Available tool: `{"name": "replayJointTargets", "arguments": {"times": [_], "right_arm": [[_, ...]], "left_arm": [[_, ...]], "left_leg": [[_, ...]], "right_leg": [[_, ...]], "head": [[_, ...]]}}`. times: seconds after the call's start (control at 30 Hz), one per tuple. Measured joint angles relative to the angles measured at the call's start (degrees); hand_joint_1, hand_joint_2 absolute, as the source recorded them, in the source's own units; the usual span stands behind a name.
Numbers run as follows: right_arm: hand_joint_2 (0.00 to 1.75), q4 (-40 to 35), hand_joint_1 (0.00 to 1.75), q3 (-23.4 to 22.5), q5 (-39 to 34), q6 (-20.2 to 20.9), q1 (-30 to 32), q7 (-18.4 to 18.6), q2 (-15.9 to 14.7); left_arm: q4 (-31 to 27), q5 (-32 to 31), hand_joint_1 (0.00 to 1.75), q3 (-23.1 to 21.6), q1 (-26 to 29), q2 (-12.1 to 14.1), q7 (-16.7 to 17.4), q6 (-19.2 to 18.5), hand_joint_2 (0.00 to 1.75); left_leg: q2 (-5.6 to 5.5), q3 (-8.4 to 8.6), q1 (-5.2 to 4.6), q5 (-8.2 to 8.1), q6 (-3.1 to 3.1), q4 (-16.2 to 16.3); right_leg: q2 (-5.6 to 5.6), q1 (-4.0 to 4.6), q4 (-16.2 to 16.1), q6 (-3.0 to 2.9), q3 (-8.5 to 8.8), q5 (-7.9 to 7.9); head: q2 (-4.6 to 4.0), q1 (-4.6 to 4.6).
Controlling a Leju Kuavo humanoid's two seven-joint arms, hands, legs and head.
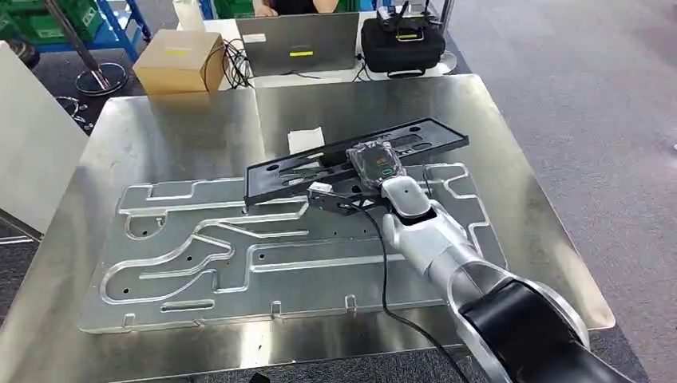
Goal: Take the parts from the cabinet and place them on the table.
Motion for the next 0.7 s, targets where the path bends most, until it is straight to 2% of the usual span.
{"name": "replayJointTargets", "arguments": {"times": [0.1, 0.27, 0.7], "right_arm": [[1.75, 0.0, 1.75, -0.5, -2.3, -1.5, 1.5, -1.6, 0.1], [1.75, 0.0, 1.75, -1.0, -3.4, -3.6, 3.6, -2.0, 1.9], [1.75, 0.0, 1.75, -1.4, -4.8, -4.0, 3.7, -3.2, 4.9]], "left_arm": [[0.0, 0.0, 0.00, -0.4, 0.0, 0.0, 0.1, 0.0, 1.75], [0.0, -0.8, 0.00, -1.0, -0.1, 0.0, 0.9, -0.5, 1.75], [0.0, -1.1, 0.00, -1.7, -0.7, 0.0, 1.8, -0.7, 1.75]], "left_leg": [[-0.05, -0.01, 0.00, 0.00, 0.00, 0.0], [0.04, 0.02, 0.01, 0.00, 0.00, 0.0], [0.00, 0.01, 0.00, 0.00, 0.00, 0.0]], "right_leg": [[-0.04, 0.01, 0.0, 0.00, 0.02, 0.00], [0.05, 0.02, 0.0, 0.00, 0.00, 0.00], [0.03, 0.00, 0.0, 0.00, 0.04, 0.00]], "head": [[0.00, 0.02], [0.00, 0.00], [0.00, 0.00]]}}
